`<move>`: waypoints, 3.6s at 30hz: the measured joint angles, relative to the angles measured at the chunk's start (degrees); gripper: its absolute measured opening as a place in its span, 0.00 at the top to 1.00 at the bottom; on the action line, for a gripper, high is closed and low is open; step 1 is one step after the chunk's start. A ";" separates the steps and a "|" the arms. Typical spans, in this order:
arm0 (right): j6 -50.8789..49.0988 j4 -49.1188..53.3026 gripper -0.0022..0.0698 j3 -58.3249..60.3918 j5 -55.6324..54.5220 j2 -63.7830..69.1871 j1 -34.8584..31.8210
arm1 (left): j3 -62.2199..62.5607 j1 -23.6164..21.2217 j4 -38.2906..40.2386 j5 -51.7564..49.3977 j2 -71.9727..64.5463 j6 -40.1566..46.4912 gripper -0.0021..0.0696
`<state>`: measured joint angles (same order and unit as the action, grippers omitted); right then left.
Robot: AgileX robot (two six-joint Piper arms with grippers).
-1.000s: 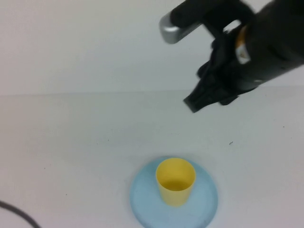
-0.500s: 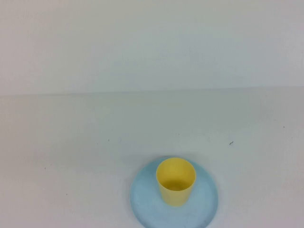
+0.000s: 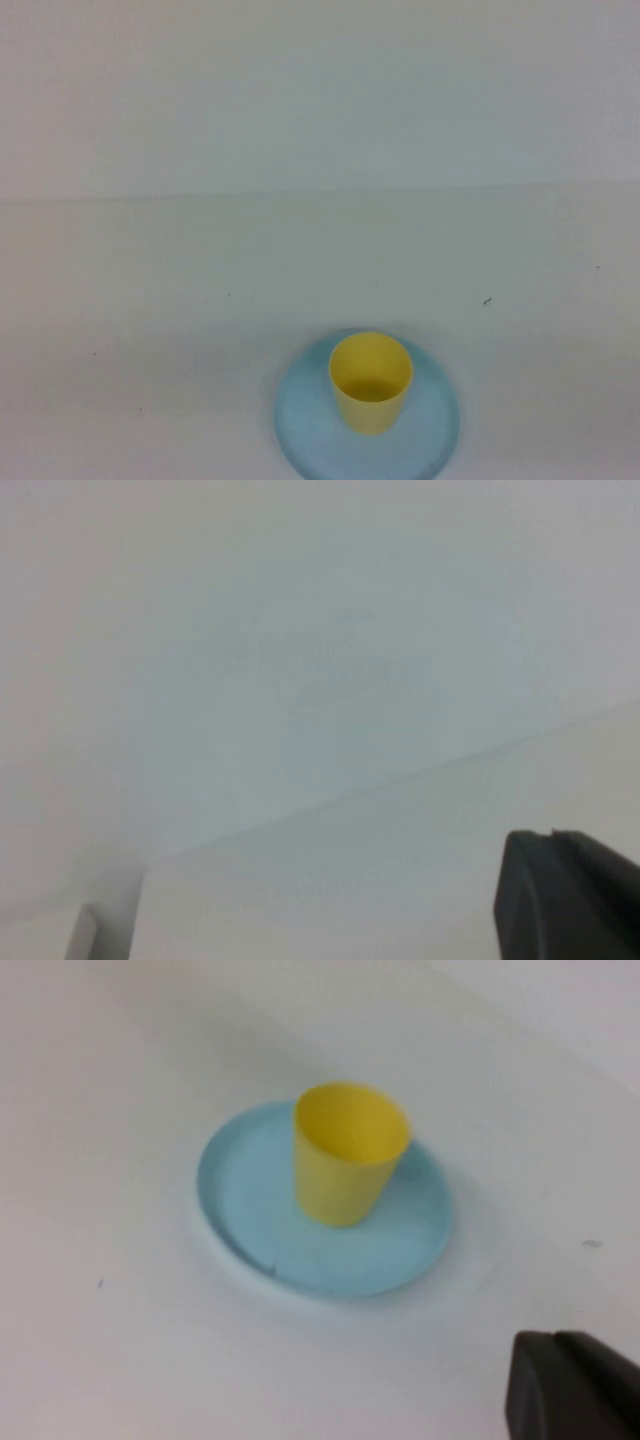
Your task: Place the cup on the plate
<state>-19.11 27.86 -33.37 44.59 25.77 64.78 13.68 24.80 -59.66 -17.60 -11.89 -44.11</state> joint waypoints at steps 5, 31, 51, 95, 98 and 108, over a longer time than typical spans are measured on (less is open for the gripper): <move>-1.08 -0.40 0.97 13.06 -9.54 -4.61 0.10 | -0.19 0.00 2.40 0.26 0.00 -0.51 0.97; -1.46 -0.72 0.97 15.47 -9.85 -5.83 0.10 | -0.19 0.00 1.44 0.05 0.00 -2.96 0.97; -7.52 1.78 0.97 34.02 -38.50 -19.69 -47.15 | -0.19 -29.37 1.76 0.65 8.37 -7.84 0.97; 17.94 -21.27 0.97 34.80 -22.72 -26.44 -62.70 | -13.68 -26.92 50.97 7.17 12.31 45.44 0.97; 16.70 -21.94 0.97 34.80 -22.72 -26.44 -67.87 | -13.68 -26.92 62.80 3.12 12.31 56.08 0.97; 15.40 -22.32 0.97 34.80 -22.72 -26.44 -71.80 | -13.68 -26.83 66.12 -2.25 12.31 59.14 0.97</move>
<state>-3.72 5.54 1.43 21.87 -0.67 -7.02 0.00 -2.03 6.46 -19.85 0.42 15.03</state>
